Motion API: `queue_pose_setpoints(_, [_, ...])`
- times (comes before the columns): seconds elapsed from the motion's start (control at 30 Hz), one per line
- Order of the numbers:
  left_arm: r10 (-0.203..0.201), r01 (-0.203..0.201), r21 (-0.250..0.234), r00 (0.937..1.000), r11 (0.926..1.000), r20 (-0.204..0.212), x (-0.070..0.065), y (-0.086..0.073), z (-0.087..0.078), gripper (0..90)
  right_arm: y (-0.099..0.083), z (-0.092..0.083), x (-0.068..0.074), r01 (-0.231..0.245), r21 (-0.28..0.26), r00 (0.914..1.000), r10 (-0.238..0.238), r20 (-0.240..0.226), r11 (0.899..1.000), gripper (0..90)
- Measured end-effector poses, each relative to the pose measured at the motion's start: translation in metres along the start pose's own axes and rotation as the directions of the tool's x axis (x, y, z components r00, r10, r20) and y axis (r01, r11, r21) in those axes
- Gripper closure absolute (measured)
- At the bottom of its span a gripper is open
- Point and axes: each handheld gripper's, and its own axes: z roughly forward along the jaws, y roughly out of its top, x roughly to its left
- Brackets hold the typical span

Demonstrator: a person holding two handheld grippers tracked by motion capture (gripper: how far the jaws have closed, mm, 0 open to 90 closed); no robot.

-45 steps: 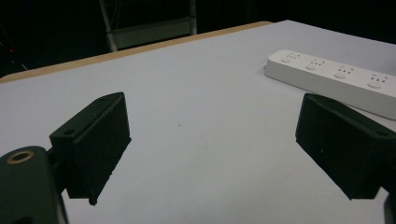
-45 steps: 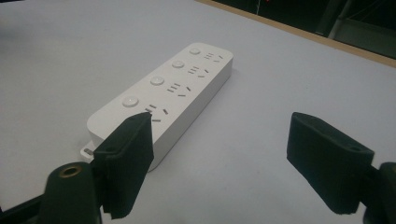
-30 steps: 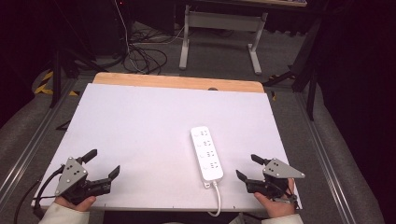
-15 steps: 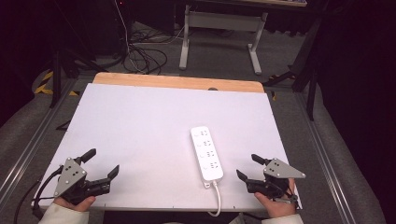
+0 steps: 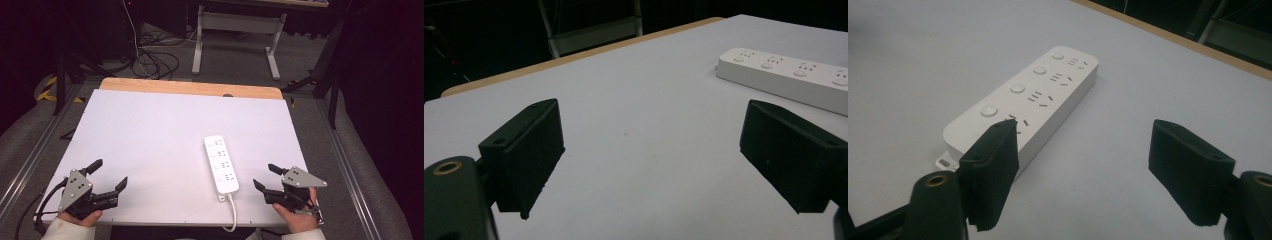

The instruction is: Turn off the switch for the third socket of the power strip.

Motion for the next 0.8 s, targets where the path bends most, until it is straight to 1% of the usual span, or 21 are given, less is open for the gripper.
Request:
queue_pose_setpoints(0.03, [0.0,0.0,0.0,1.0,1.0,-0.001,0.0,0.0,0.0,11.1,0.0,0.0,0.0,0.0,0.0,1.0,0.0,0.0,1.0,28.6])
queue_pose_setpoints(0.07, [0.0,0.0,0.001,1.0,1.0,-0.001,0.0,0.0,0.0,11.1,0.002,0.0,-0.001,-0.005,0.003,1.0,0.005,-0.008,1.0,28.7])
queue_pose_setpoints(0.13, [0.001,-0.001,0.0,1.0,1.0,-0.002,0.0,0.0,0.0,11.1,0.01,0.001,-0.001,-0.001,0.016,1.0,0.001,-0.008,1.0,31.3])
queue_pose_setpoints(0.17, [0.001,-0.001,0.0,1.0,1.0,-0.002,0.0,0.0,0.0,11.1,0.01,0.001,-0.001,-0.001,0.016,1.0,0.001,-0.008,1.0,31.3])
queue_pose_setpoints(0.23, [0.001,-0.001,0.0,1.0,1.0,-0.003,0.0,0.0,0.0,11.1,0.015,0.002,-0.002,0.002,0.026,0.9997,-0.001,-0.024,1.0,35.4])
queue_pose_setpoints(0.27, [0.001,-0.001,0.0,1.0,1.0,-0.003,0.0,0.0,0.0,11.1,0.021,0.004,-0.002,0.006,0.031,0.9997,-0.005,-0.025,1.0,36.4])
queue_pose_setpoints(0.3, [0.003,-0.003,0.001,1.0,1.0,-0.002,0.0,0.0,0.0,11.1,0.021,0.004,-0.002,0.006,0.031,0.9997,-0.005,-0.025,1.0,36.4])
queue_pose_setpoints(0.33, [0.002,-0.002,0.001,1.0,1.0,-0.001,0.0,0.0,0.0,11.1,0.026,0.006,-0.002,0.009,0.032,0.9995,-0.008,-0.031,0.999,38.1])
queue_pose_setpoints(0.43, [0.0,0.0,0.002,1.0,1.0,-0.003,0.001,0.0,0.0,11.1,0.031,0.009,-0.001,0.007,0.036,0.9992,-0.005,-0.04,0.999,38.8])
queue_pose_setpoints(0.47, [0.0,0.0,0.002,1.0,1.0,-0.003,0.001,0.0,0.0,11.1,0.035,0.013,0.0,0.014,0.036,0.9988,-0.012,-0.046,0.999,39.7])
queue_pose_setpoints(0.5, [-0.001,0.001,0.001,1.0,1.0,-0.003,0.001,0.0,0.0,11.1,0.035,0.013,0.0,0.014,0.036,0.9988,-0.012,-0.046,0.999,39.7])
queue_pose_setpoints(0.7, [-0.001,0.001,0.002,1.0,1.0,-0.002,0.001,0.0,0.0,11.1,0.051,0.025,0.003,0.047,0.046,0.9971,-0.044,-0.063,0.998,41.0])
queue_pose_setpoints(0.8, [-0.001,0.001,0.001,1.0,1.0,-0.003,0.001,0.0,0.0,11.1,0.055,0.027,0.003,0.048,0.049,0.9967,-0.044,-0.067,0.998,41.6])
